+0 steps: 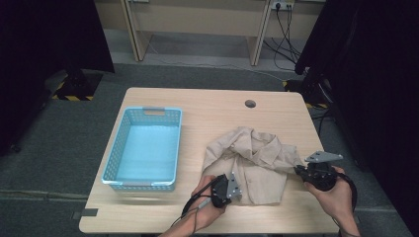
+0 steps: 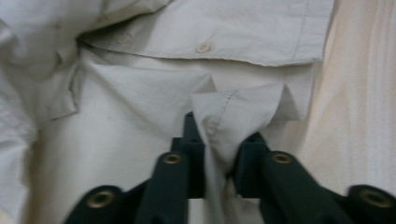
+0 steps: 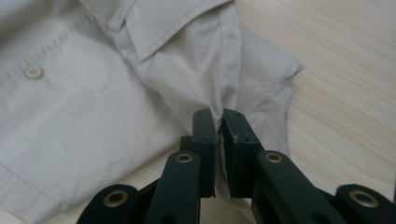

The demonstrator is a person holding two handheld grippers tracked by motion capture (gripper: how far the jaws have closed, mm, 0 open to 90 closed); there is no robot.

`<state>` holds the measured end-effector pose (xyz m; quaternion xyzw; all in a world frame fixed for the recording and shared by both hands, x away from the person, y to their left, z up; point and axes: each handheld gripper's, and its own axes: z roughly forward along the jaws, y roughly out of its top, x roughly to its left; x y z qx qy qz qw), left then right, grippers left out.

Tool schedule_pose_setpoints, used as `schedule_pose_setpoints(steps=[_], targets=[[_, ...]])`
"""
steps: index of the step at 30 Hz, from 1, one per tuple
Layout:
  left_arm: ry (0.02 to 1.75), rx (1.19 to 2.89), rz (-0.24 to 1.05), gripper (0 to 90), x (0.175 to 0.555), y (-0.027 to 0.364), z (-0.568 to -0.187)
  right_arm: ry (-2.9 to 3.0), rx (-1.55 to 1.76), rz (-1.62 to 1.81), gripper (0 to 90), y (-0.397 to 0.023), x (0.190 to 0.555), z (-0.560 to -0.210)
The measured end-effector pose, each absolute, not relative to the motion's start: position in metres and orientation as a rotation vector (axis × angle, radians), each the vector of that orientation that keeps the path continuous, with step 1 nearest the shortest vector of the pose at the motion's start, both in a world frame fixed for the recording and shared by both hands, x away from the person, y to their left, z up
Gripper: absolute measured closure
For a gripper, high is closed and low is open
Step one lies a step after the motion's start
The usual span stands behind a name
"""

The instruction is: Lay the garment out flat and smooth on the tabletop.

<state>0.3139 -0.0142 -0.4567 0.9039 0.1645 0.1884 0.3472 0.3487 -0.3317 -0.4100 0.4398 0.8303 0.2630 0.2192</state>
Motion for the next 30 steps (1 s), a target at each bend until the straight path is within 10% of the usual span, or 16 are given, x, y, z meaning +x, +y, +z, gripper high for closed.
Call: schedule_pose_setpoints(steps=[23, 30], targets=[[0.397, 2.302, 0.362, 84.3, 0.273, 0.038, -0.438, 2.111, 1.26, 0.629, 83.5, -0.349, 0.422, -0.339], [0.35, 2.293, 0.295, 78.8, 0.27, 0.019, -0.443, 2.073, 1.193, 0.374, 64.5, -0.337, 0.45, -0.37]])
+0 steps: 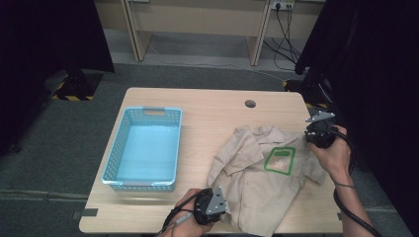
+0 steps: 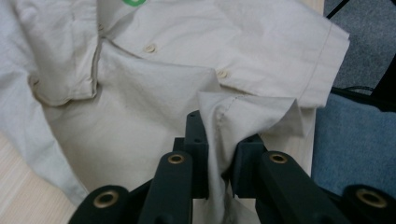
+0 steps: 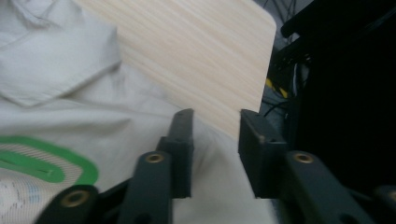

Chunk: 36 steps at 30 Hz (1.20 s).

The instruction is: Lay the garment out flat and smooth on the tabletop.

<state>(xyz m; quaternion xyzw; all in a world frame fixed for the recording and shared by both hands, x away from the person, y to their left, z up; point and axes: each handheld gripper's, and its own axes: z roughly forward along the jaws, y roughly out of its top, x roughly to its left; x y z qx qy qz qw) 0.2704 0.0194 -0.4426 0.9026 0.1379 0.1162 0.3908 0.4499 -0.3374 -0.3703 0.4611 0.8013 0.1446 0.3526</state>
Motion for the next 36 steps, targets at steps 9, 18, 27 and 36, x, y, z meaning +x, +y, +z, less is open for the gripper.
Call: schedule_pose_setpoints(steps=[9, 18, 27, 36], targets=[[0.354, 2.291, 0.351, 78.0, 0.276, 0.013, -0.436, 2.159, 1.241, 0.505, 58.2, -0.331, 0.399, -0.374], [0.349, 2.304, 0.336, 78.1, 0.275, 0.01, -0.44, 2.27, 1.47, 0.557, 57.2, -0.353, 0.345, -0.416], [0.348, 2.301, 0.315, 78.4, 0.274, 0.01, -0.439, 2.228, 1.658, 0.656, 54.5, -0.355, 0.351, -0.44], [0.34, 2.299, 0.305, 78.6, 0.272, 0.009, -0.439, 2.222, 1.649, 0.616, 81.0, -0.342, 0.352, -0.448]])
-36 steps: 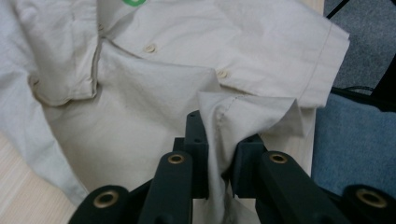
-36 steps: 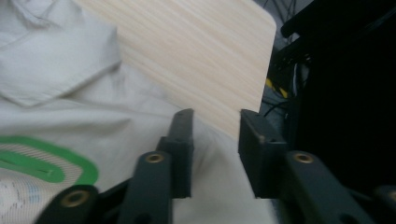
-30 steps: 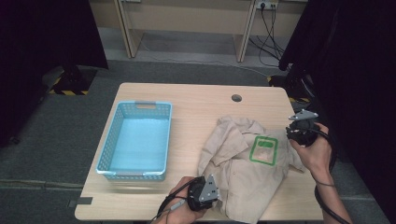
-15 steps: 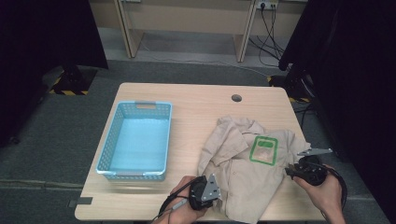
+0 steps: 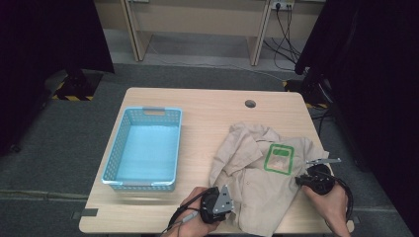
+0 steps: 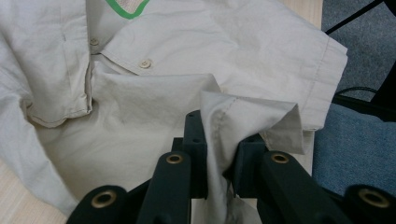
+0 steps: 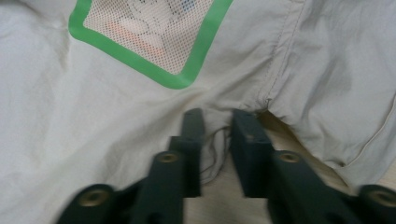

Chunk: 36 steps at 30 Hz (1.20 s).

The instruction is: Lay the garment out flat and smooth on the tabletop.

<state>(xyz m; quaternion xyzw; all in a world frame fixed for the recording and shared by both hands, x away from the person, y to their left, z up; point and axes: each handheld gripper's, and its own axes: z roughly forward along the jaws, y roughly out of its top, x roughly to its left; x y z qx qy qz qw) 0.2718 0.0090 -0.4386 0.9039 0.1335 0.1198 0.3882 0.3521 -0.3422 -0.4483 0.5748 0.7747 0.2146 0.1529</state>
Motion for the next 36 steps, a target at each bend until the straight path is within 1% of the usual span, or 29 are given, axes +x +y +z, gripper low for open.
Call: schedule_pose_setpoints(steps=[2, 3, 9, 14, 18, 19, 21, 22, 25, 29, 32, 36], targets=[[0.343, 2.295, 0.295, 78.6, 0.272, 0.009, -0.439, 2.22, 1.647, 0.616, 86.8, -0.342, 0.353, -0.448], [0.343, 2.294, 0.291, 78.6, 0.272, 0.009, -0.438, 2.216, 1.648, 0.595, 87.7, -0.342, 0.355, -0.448], [0.346, 2.279, 0.268, 77.1, 0.275, 0.005, -0.436, 2.152, 1.59, 0.542, 88.4, -0.35, 0.376, -0.431], [0.348, 2.258, 0.255, 68.6, 0.277, -0.001, -0.435, 2.127, 1.529, 0.43, 87.6, -0.352, 0.403, -0.419], [0.371, 2.237, 0.23, 58.8, 0.277, 0.002, -0.433, 2.111, 1.472, 0.337, 84.1, -0.352, 0.417, -0.421], [0.371, 2.235, 0.225, 57.2, 0.276, 0.003, -0.432, 2.11, 1.455, 0.324, 81.8, -0.353, 0.42, -0.422], [0.372, 2.216, 0.192, 52.6, 0.273, 0.005, -0.43, 2.085, 1.433, 0.305, 80.7, -0.354, 0.423, -0.423], [0.375, 2.208, 0.183, 51.6, 0.271, 0.006, -0.428, 2.072, 1.437, 0.297, 78.8, -0.353, 0.423, -0.422], [0.371, 2.205, 0.205, 47.9, 0.269, 0.007, -0.426, 2.062, 1.419, 0.344, 72.8, -0.348, 0.421, -0.415], [0.444, 2.177, 0.248, 41.7, 0.274, 0.014, -0.429, 2.109, 1.423, 0.529, 66.8, -0.328, 0.416, -0.405], [0.48, 2.162, 0.289, 35.8, 0.277, 0.018, -0.433, 2.158, 1.405, 0.634, 65.2, -0.31, 0.416, -0.401], [0.543, 2.116, 0.306, 27.9, 0.278, 0.027, -0.438, 2.21, 1.404, 0.726, 62.6, -0.286, 0.424, -0.399]])
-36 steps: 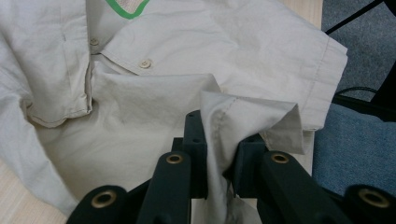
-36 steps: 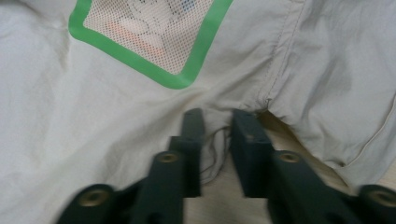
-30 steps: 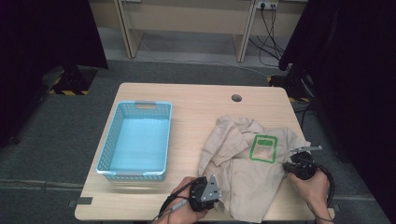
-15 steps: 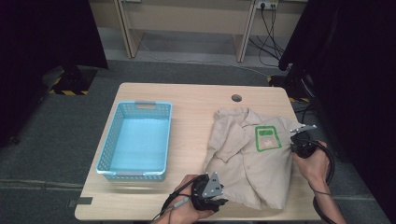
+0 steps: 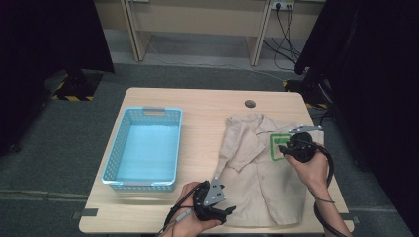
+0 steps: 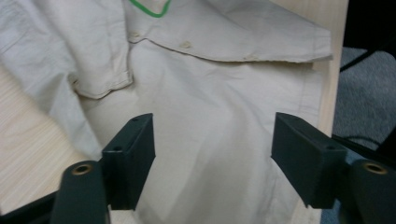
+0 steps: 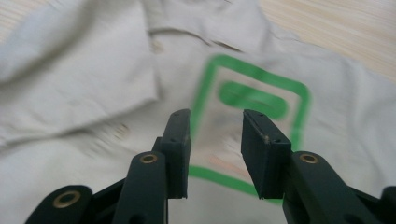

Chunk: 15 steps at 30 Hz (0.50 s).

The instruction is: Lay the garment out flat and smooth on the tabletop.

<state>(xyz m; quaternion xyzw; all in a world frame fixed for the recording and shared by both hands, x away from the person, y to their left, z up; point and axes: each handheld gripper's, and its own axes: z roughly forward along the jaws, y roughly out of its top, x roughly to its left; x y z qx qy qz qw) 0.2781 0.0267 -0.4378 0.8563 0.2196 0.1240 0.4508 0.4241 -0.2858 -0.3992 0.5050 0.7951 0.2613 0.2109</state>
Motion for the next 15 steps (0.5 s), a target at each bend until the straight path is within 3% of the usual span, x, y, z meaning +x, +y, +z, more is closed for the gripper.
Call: schedule_pose_setpoints(steps=[5, 15], targets=[[0.568, 2.069, 0.32, 22.9, 0.275, 0.036, -0.445, 2.257, 1.411, 0.785, 58.4, -0.26, 0.436, -0.402], [0.506, 1.989, 0.369, 22.0, 0.264, 0.048, -0.45, 2.318, 1.501, 0.756, 50.7, -0.239, 0.461, -0.429]])
